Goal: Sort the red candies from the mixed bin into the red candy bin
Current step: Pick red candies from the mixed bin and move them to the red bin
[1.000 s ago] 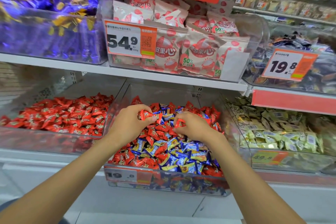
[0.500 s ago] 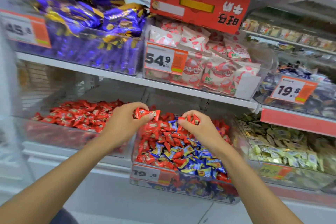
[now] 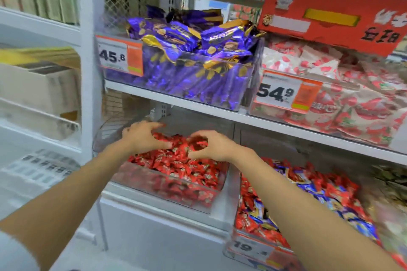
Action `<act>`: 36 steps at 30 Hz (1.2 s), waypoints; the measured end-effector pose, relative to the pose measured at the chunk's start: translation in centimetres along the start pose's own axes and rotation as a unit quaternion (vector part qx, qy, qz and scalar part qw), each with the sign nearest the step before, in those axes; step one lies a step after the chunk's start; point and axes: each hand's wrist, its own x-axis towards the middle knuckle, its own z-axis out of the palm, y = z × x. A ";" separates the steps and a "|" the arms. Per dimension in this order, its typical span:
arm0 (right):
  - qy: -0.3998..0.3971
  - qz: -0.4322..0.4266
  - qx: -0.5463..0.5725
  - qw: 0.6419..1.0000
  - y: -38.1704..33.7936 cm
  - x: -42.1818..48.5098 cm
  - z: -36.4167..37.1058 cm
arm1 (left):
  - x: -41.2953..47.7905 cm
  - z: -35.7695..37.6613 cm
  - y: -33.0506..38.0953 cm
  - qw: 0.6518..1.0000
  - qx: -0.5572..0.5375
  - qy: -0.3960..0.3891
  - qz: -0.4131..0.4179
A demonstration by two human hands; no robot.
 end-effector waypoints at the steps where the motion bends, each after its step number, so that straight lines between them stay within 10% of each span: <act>1: -0.007 0.003 -0.024 1.000 0.4 0.0 -0.2 | 0.0 0.3 -0.1 1.000 0.012 -0.002 0.002; 13: 0.171 0.078 -0.009 0.982 11.0 -18.0 -7.0 | -10.1 7.6 18.9 0.937 -0.182 -0.008 0.299; 20: 0.218 0.111 0.046 0.968 15.6 -22.9 -7.2 | -9.8 15.3 22.2 0.970 0.108 -0.177 0.124; 24: 0.194 0.110 0.048 0.974 16.6 -23.0 -7.2 | -9.4 16.2 22.2 0.962 0.183 -0.108 0.171; 36: -0.002 0.093 -0.013 0.996 15.2 -18.4 -4.0 | -10.5 13.2 20.8 0.973 -0.077 -0.015 0.218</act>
